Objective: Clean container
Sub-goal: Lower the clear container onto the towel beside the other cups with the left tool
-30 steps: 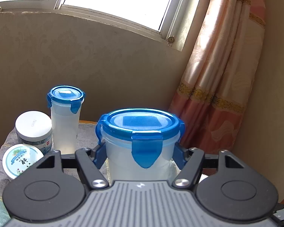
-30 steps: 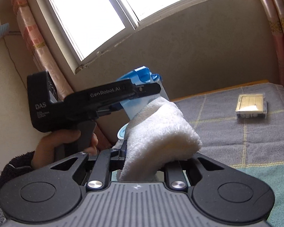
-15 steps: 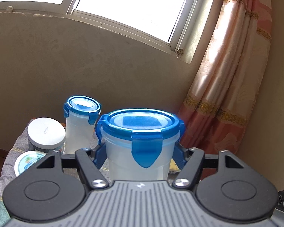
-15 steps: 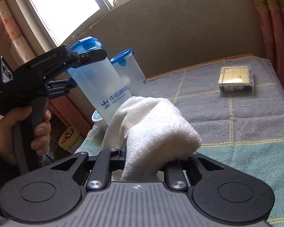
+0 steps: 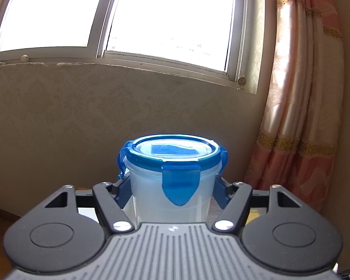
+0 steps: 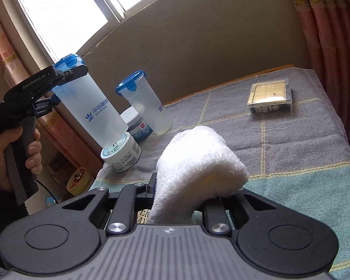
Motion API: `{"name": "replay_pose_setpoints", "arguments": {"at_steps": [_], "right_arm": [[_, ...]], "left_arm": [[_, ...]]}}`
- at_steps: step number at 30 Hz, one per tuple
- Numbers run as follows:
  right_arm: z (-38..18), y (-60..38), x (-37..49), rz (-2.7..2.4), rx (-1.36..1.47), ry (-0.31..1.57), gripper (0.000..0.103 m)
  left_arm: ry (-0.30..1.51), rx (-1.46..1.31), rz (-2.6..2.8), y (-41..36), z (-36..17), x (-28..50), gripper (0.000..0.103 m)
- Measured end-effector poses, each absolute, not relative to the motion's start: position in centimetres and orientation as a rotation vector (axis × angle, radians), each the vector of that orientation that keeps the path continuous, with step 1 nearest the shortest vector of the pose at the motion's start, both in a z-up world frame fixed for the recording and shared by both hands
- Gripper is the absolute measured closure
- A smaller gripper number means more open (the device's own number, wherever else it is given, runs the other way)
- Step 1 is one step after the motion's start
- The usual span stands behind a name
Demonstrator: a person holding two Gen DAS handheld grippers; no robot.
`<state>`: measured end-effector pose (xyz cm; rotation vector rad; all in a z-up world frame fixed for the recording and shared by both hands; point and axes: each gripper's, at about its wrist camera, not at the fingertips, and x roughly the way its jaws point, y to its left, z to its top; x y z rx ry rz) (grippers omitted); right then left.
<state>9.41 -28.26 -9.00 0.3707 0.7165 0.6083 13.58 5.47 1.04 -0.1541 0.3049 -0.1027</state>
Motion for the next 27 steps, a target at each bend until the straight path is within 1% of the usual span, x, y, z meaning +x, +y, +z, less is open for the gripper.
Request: {"name": "replay_pose_setpoints", "arguments": {"at_steps": [15,27], "right_arm": [[-9.7,-29.0,10.6,0.594,0.402,0.739,0.081],[-10.3,-28.7,11.9,0.597,0.4,0.761,0.081]], "left_arm": [[0.403,-0.139,-0.06,2.7,-4.1,18.3,0.035],[0.37,-0.109,-0.038,2.0,-6.2,20.7,0.035]]}}
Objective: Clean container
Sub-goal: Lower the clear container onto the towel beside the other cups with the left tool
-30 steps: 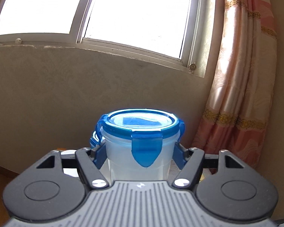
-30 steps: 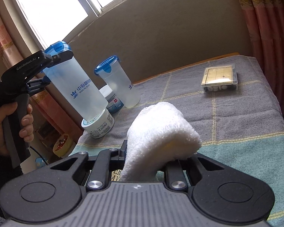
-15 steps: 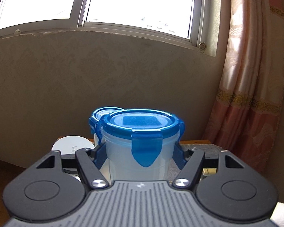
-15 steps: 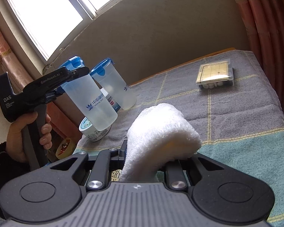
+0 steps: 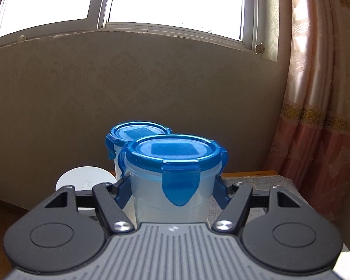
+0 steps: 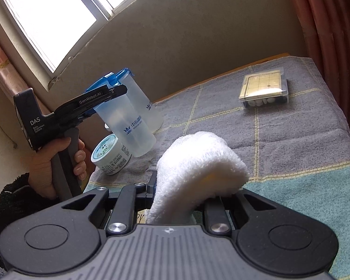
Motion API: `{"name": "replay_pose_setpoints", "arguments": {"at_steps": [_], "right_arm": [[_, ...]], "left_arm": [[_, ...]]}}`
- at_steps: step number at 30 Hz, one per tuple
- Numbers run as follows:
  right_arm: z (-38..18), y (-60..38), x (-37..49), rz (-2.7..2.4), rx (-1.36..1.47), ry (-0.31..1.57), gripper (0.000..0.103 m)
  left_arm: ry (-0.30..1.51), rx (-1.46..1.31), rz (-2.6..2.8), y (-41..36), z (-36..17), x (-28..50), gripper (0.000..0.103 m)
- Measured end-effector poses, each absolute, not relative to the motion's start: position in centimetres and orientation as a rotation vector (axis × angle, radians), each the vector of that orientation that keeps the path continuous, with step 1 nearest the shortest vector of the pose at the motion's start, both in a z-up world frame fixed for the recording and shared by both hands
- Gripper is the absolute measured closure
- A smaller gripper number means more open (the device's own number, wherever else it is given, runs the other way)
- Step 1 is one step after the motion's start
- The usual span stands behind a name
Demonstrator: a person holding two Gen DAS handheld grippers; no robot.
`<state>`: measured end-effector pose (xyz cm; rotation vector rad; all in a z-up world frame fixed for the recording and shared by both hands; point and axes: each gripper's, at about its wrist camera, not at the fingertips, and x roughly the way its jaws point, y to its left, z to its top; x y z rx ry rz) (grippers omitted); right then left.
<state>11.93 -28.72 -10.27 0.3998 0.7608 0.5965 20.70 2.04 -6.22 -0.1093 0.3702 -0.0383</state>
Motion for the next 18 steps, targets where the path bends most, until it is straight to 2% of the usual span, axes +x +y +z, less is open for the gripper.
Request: {"name": "replay_pose_setpoints", "arguments": {"at_steps": [18], "right_arm": [[-10.0,-28.5,11.9,0.6,0.384,0.763,0.081]], "left_arm": [[0.377,-0.101,-0.037,2.2,-7.4,20.1,0.034]]}}
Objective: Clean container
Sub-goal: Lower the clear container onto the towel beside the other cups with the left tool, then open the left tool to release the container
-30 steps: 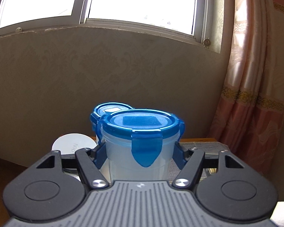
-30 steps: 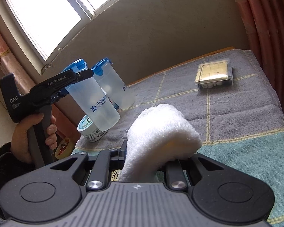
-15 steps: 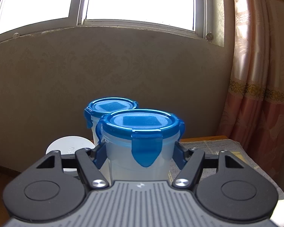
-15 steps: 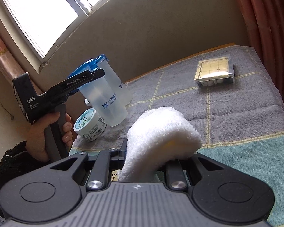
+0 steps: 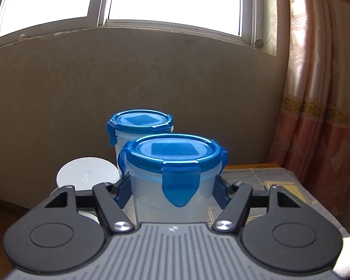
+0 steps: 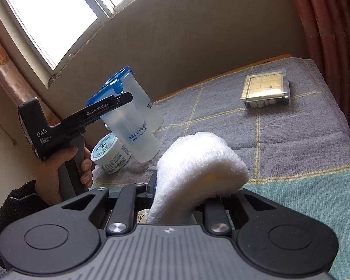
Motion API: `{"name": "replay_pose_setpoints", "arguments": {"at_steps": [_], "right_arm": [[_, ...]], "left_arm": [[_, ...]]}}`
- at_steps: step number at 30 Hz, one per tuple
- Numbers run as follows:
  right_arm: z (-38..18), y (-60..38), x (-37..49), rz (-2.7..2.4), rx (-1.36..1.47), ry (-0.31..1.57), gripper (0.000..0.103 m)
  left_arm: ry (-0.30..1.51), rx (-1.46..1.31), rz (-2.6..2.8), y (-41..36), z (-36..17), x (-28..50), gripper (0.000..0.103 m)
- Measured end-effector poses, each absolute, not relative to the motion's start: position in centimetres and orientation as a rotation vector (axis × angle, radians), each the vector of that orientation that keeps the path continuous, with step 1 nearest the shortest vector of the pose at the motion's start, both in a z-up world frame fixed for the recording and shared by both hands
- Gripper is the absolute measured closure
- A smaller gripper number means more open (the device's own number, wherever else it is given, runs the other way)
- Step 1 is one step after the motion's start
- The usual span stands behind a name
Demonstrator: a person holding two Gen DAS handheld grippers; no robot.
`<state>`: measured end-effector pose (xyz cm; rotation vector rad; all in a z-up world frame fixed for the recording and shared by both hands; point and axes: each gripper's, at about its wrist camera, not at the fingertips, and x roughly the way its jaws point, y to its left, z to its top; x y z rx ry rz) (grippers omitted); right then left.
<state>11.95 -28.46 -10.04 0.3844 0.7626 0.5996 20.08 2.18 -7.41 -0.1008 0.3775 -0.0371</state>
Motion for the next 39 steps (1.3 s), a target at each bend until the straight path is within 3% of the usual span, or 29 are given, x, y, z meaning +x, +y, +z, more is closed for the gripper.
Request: {"name": "replay_pose_setpoints", "arguments": {"at_steps": [9,13,39], "right_arm": [[-9.9,-28.4,12.0,0.605,0.38,0.758,0.081],[-9.8,-28.4,11.9,0.609,0.38,0.759,0.081],[-6.7,-28.7,7.4,0.61,0.365,0.731,0.081]], "left_arm": [[0.39,-0.131,-0.05,2.5,-7.6,20.1,0.024],[0.381,-0.132,-0.031,2.5,-7.7,19.8,0.012],[0.48,-0.071,-0.18,5.1,-5.3,10.0,0.012]]}}
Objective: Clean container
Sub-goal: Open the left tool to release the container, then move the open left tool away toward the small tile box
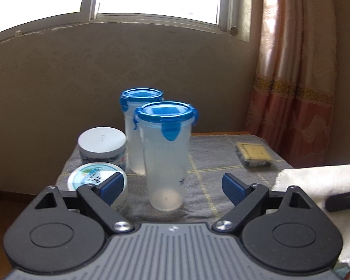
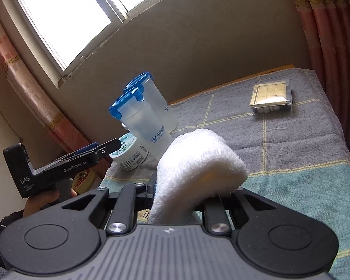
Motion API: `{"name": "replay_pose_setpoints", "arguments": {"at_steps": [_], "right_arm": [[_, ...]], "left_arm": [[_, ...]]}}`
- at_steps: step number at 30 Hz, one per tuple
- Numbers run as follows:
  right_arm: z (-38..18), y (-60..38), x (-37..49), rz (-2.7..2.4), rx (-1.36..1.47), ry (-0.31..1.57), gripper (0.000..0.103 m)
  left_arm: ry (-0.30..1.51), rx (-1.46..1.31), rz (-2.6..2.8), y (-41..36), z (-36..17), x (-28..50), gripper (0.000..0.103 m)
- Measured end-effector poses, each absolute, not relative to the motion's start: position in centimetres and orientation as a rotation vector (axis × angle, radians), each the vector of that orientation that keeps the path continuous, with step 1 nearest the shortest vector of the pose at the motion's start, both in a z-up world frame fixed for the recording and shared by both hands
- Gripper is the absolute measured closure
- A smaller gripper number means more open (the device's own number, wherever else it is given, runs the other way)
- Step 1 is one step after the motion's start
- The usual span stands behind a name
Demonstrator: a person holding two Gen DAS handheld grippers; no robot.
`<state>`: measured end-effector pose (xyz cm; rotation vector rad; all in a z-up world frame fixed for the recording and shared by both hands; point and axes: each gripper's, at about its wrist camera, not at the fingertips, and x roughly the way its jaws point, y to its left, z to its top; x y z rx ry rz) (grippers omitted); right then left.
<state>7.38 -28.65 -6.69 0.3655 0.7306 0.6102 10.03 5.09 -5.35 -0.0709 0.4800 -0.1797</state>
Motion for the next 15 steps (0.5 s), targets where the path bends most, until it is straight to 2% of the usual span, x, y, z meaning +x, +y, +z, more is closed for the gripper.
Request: {"name": "replay_pose_setpoints", "arguments": {"at_steps": [7,15], "right_arm": [[-6.2,-30.0,5.1,0.546,0.351,0.724,0.081],[-6.7,-32.0,4.5,0.493,0.366,0.723,0.081]], "left_arm": [[0.493,-0.081,-0.37,1.5,-5.2,9.4,0.012],[0.517,-0.136,-0.475,-2.4,-5.0,12.2,0.011]]}}
